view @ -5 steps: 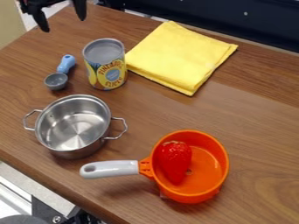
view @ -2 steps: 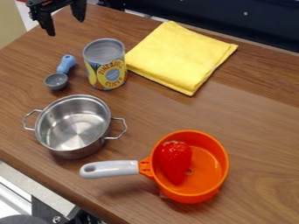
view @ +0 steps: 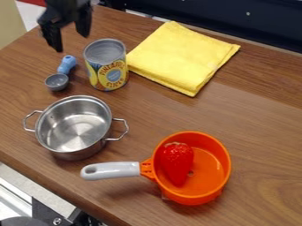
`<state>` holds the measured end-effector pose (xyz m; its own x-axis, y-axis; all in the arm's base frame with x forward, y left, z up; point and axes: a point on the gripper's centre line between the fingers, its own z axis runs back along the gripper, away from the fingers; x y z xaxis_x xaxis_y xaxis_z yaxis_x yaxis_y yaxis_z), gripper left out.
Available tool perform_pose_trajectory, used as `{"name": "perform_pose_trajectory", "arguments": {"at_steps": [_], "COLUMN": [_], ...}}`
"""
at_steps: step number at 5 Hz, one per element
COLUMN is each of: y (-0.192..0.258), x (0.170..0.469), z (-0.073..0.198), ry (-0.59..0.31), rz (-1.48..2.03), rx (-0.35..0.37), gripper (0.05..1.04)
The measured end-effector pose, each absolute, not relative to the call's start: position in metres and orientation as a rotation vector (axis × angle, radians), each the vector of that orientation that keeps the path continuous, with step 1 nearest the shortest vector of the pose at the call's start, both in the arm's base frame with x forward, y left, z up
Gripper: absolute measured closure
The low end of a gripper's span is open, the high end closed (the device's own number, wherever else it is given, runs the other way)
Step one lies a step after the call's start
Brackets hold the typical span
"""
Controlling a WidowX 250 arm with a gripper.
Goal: Move the can to the right of the table
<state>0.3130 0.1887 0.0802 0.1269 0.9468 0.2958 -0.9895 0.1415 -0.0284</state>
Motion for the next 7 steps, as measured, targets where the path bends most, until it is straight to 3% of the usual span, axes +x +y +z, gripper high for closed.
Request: {"name": "perform_pose_trajectory", "arguments": {"at_steps": [3, 7], "y": [0.156, 0.108], "x": [0.304, 0.296], "z": [0.079, 0.072], "ry": [-0.273, -0.238], "rz": [1.506, 1.588], "rx": [0.168, 0.202], "gripper": [0.083, 0.083]}}
